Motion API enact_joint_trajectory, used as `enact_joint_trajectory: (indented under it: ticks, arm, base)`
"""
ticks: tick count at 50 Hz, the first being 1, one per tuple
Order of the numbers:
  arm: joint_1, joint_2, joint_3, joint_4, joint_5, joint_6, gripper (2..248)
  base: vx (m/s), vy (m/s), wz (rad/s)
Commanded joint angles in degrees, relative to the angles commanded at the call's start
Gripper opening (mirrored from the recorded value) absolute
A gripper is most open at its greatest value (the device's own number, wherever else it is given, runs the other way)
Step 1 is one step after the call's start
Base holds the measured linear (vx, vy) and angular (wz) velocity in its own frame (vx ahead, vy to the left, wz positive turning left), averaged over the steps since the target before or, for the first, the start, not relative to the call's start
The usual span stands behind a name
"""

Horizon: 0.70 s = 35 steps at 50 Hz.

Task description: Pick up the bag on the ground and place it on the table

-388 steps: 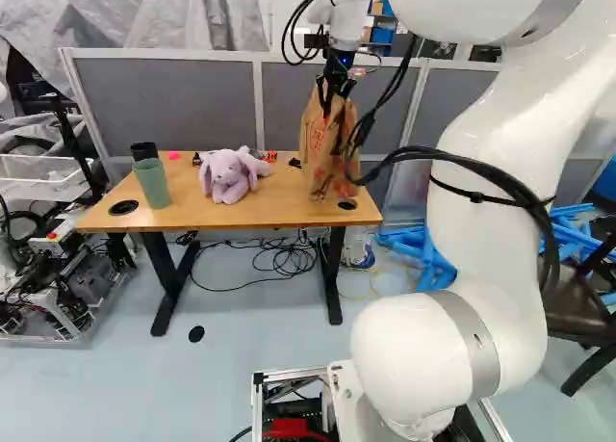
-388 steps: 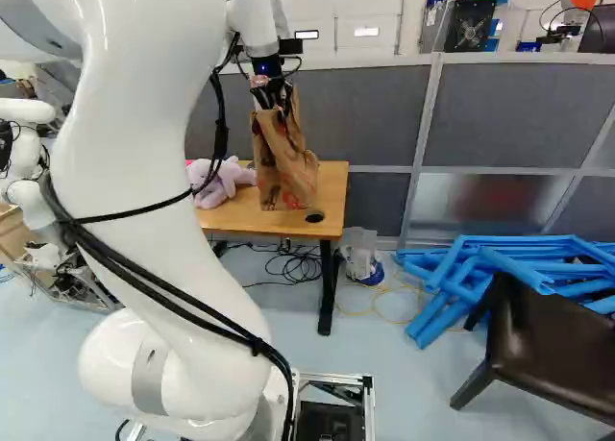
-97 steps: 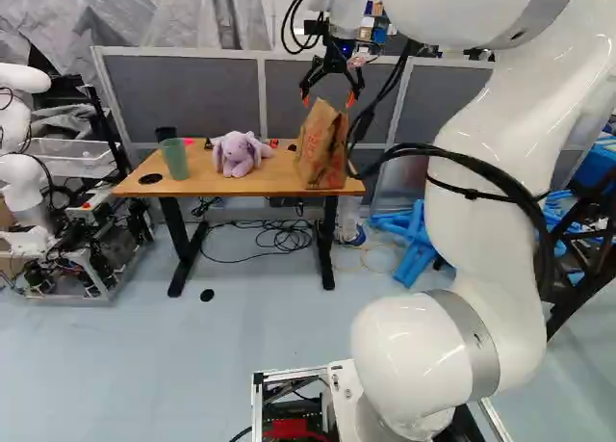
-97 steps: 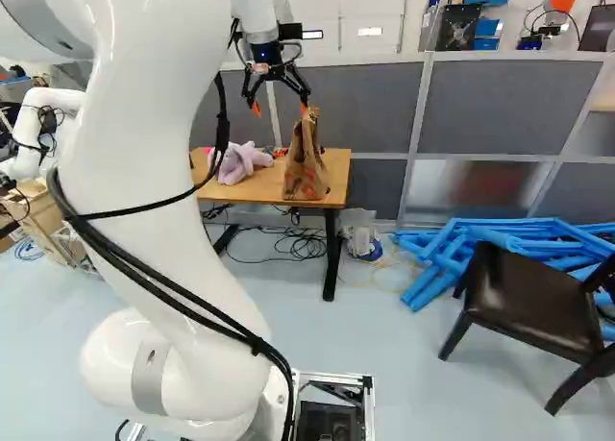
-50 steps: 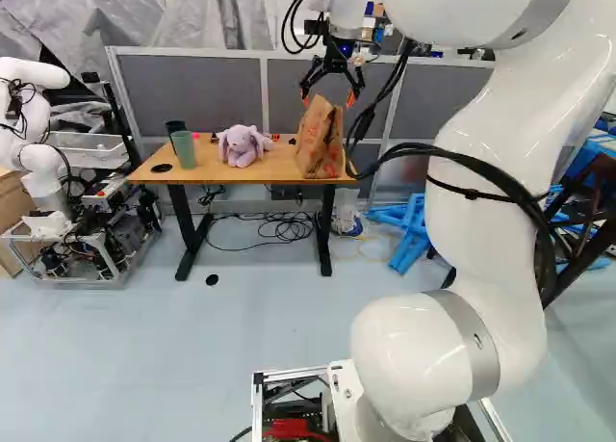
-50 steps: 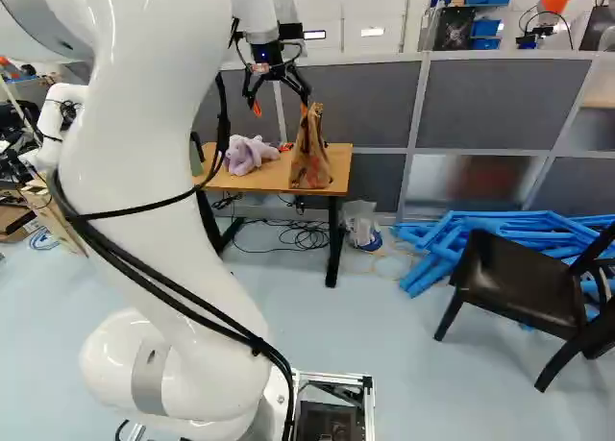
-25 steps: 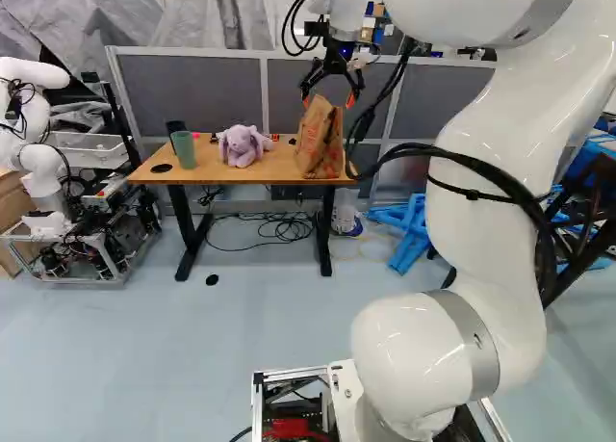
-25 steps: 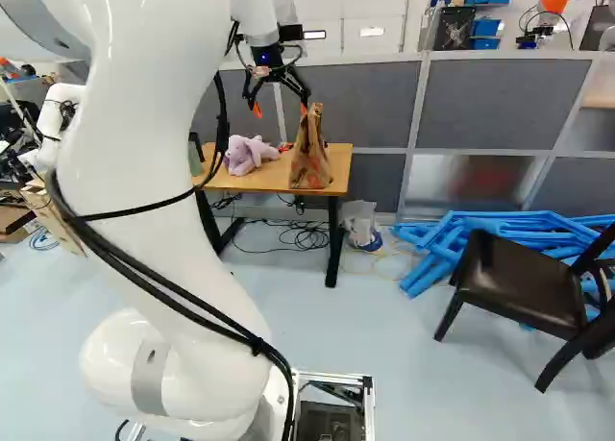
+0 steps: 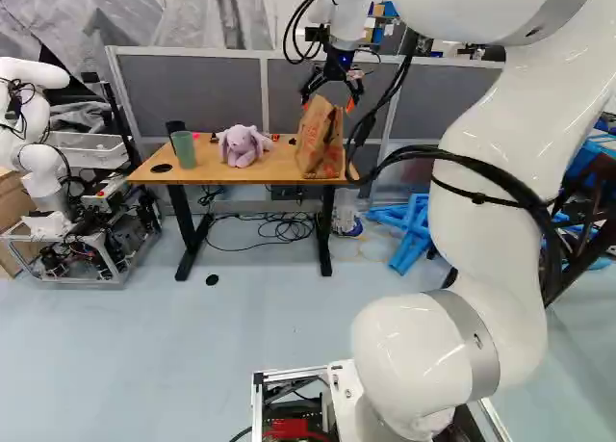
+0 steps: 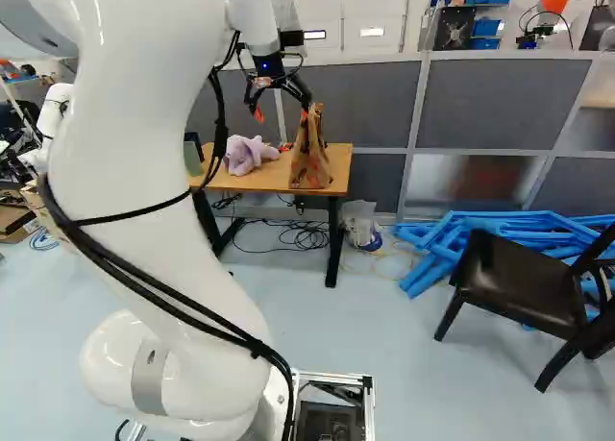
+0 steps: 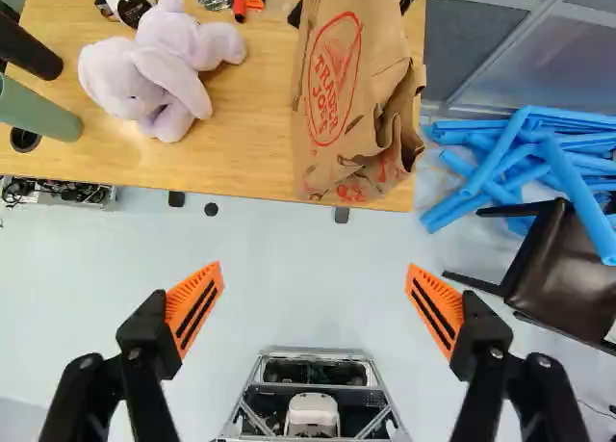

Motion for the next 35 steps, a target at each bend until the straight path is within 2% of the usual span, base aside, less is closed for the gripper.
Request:
enact_joint_trajectory:
  ticks: [18,35]
  arm:
    - [-0.1,2.1,5.8,0.0,7.0,0.0,247]
    - [-0.2,4.6,12.9,0.0,15.4,0.0,247]
  base:
    - [0.000,0.000,0.000]
    - [0.000,0.000,0.000]
